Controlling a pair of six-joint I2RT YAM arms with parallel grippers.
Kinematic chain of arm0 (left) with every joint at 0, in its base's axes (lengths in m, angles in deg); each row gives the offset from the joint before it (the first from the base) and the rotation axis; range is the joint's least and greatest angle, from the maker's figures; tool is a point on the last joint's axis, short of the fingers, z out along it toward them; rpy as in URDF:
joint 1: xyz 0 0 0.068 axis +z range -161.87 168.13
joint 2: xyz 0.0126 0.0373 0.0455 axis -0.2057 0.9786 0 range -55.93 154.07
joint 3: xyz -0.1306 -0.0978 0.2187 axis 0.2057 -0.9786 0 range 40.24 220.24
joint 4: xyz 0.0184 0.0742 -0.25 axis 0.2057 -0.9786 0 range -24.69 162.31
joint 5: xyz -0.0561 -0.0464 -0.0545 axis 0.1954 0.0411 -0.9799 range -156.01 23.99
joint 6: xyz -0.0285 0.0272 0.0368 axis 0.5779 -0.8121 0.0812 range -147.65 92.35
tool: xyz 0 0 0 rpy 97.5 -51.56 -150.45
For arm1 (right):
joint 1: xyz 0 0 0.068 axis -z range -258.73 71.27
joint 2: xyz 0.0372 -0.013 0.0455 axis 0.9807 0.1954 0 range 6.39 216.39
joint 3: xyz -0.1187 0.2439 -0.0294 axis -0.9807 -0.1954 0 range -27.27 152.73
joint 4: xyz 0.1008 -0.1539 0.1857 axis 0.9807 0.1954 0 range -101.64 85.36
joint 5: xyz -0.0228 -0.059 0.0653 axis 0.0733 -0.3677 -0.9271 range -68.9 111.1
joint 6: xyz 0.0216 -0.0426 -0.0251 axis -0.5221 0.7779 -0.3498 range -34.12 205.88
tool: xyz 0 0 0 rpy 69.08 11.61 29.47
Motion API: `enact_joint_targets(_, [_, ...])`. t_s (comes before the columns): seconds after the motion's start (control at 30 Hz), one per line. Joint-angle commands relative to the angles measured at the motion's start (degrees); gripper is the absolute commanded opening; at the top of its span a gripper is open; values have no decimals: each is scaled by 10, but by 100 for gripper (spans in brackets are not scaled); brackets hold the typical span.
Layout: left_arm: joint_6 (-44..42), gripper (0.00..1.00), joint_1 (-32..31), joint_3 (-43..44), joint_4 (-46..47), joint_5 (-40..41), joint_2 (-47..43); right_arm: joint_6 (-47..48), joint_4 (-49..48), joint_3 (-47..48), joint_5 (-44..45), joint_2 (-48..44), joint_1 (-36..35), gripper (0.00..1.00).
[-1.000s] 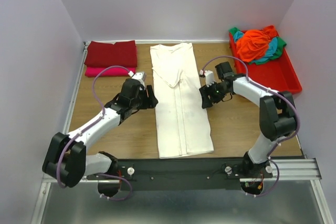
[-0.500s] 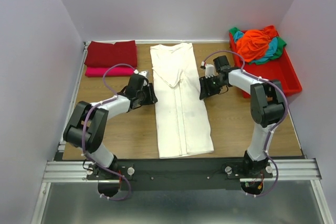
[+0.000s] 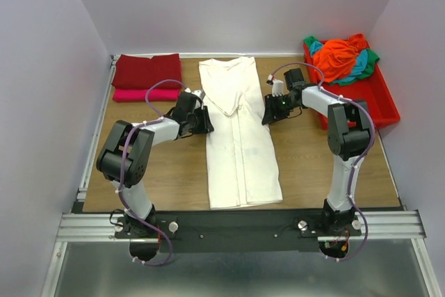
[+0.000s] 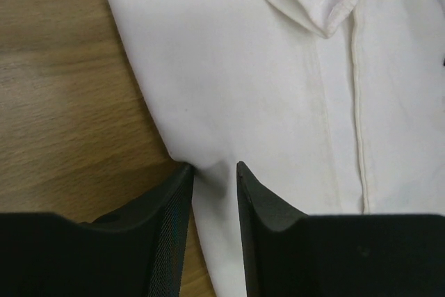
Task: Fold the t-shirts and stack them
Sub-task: Fold the tshirt
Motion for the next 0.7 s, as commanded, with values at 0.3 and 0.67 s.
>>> enact_joint_targets(0.3, [-9,44,9,-4,-10,26,-1,-6,10,14,5,61,8,28])
enact_joint_targets(0.67, [-2,32,9,0,-8,44,37,-5,11,28,4,77,13,15])
